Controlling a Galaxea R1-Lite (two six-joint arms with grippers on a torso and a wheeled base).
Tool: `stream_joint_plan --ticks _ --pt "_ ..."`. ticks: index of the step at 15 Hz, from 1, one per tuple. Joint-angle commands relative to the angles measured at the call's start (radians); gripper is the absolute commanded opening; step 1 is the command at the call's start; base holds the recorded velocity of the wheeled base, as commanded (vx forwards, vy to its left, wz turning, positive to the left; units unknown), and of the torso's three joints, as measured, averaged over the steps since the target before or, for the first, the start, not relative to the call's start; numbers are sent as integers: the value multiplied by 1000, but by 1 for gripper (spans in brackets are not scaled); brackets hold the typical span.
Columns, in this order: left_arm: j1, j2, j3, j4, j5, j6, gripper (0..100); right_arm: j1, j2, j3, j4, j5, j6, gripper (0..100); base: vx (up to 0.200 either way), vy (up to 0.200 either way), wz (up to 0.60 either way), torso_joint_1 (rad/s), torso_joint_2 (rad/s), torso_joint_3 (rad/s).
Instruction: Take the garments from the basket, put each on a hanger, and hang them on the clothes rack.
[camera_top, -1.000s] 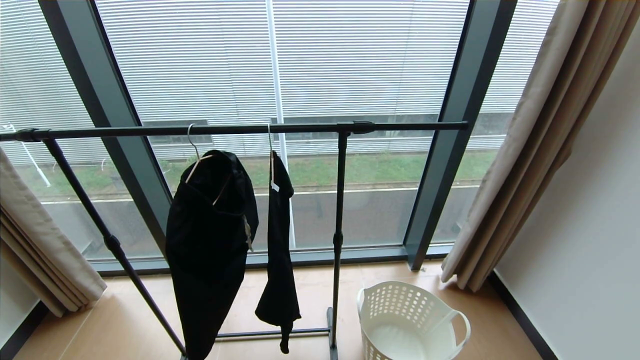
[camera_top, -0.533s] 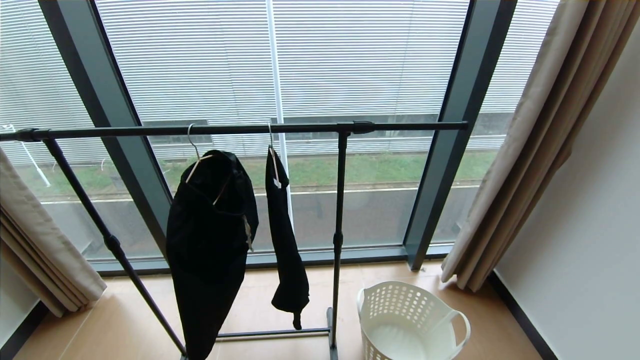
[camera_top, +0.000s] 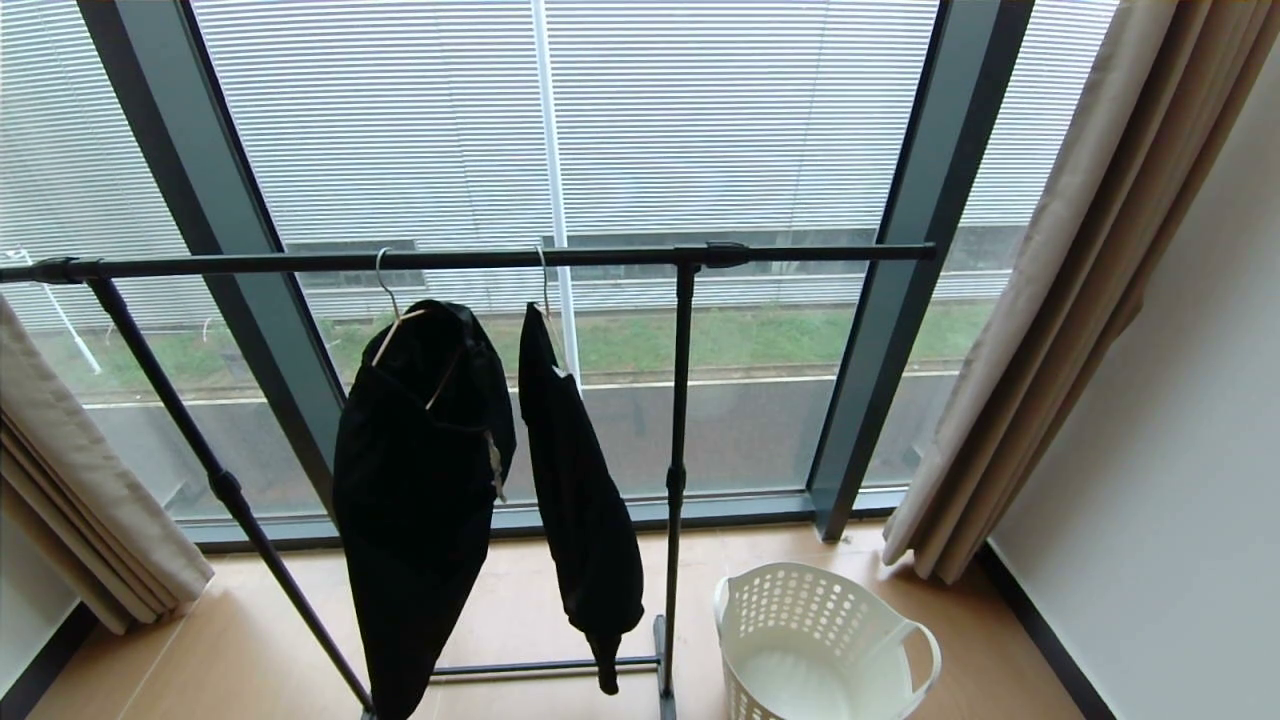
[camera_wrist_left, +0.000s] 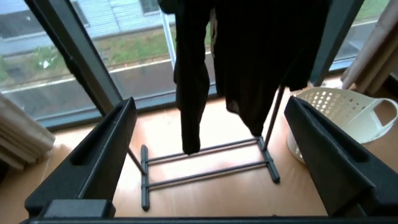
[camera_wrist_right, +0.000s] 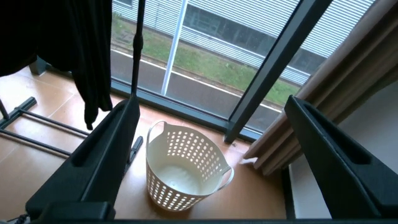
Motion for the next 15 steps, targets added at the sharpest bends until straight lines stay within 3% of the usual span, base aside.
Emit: stream_joint_plan --ticks 1,3,7,9,14,15 --pt "1 -39 2 -1 0 -4 100 0 -1 7 -3 -6 12 100 0 0 0 0 0 0" --pt "1 -39 2 -1 -2 -4 100 0 -1 8 -1 -63 72 100 0 0 0 0 0 0" --pt "1 -40 2 -2 -3 -29 100 -2 -1 10 -3 -71 163 100 0 0 0 0 0 0" --pt "1 -40 4 -2 1 -101 100 -2 -1 10 -3 -69 180 100 0 0 0 0 0 0" --pt "1 -40 4 -2 4 -100 100 0 -2 11 -3 -77 197 100 0 0 0 0 0 0" --pt "1 -40 4 -2 4 -100 100 -2 -1 20 -14 -149 195 100 0 0 0 0 0 0"
